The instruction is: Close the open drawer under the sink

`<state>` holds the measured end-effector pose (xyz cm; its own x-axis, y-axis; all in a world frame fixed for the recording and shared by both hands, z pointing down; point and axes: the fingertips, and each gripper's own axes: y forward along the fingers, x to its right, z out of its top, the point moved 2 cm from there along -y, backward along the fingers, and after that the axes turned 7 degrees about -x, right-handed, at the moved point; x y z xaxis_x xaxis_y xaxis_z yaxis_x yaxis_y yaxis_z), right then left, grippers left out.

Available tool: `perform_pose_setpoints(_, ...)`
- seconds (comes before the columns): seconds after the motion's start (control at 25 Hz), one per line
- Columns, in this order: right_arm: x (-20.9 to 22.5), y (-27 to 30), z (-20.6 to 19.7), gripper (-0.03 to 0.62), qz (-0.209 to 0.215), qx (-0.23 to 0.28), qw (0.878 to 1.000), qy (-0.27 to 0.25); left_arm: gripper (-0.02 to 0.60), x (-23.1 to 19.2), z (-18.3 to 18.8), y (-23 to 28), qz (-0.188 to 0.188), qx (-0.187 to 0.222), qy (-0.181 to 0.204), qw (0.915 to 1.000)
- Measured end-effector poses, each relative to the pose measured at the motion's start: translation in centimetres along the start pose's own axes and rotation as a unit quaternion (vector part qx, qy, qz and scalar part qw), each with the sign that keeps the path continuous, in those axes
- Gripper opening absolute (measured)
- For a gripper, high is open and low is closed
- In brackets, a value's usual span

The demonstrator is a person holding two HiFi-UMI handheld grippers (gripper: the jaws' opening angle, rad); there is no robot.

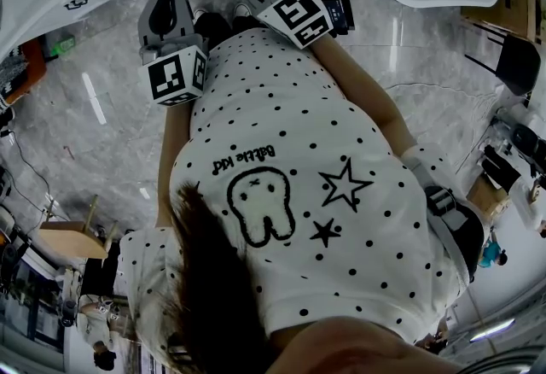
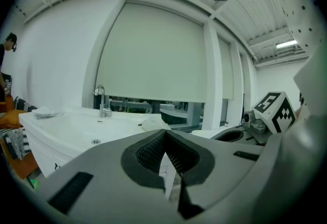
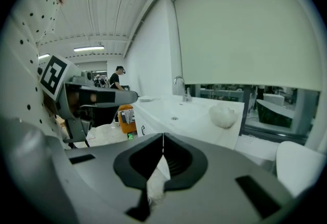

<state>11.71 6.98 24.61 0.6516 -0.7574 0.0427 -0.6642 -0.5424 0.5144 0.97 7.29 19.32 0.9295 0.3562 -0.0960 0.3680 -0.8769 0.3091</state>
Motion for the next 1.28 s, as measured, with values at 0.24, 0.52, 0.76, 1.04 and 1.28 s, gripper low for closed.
perform_pose_setpoints(0.24, -0.04, 0.13, -0.02, 0.015, -0.004, 0.003, 1.0, 0.0, 0.003, -0.24, -0.17, -0.08, 0.0, 0.002, 0.0, 1.0)
perform_pose_setpoints(0.52, -0.02, 0.28, 0.06, 0.015, -0.001, 0.002, 1.0, -0.002, 0.003, -0.42, -0.17, -0.04, 0.003, 0.002, -0.001, 1.0)
perform_pose_setpoints(0.76, -0.09, 0.28, -0.05, 0.015, 0.0, 0.001, 1.0, -0.004, 0.003, -0.47, -0.25, -0.09, 0.005, 0.003, -0.003, 1.0)
perform_pose_setpoints(1.04, -0.12, 0.27, -0.03, 0.015, -0.002, 0.001, 1.0, -0.004, 0.003, -0.49, -0.26, -0.12, 0.003, 0.003, -0.003, 1.0)
perform_pose_setpoints(1.28, -0.02, 0.33, 0.02, 0.015, -0.001, 0.0, 1.0, -0.006, 0.003, -0.47, -0.19, 0.05, 0.002, 0.003, -0.002, 1.0)
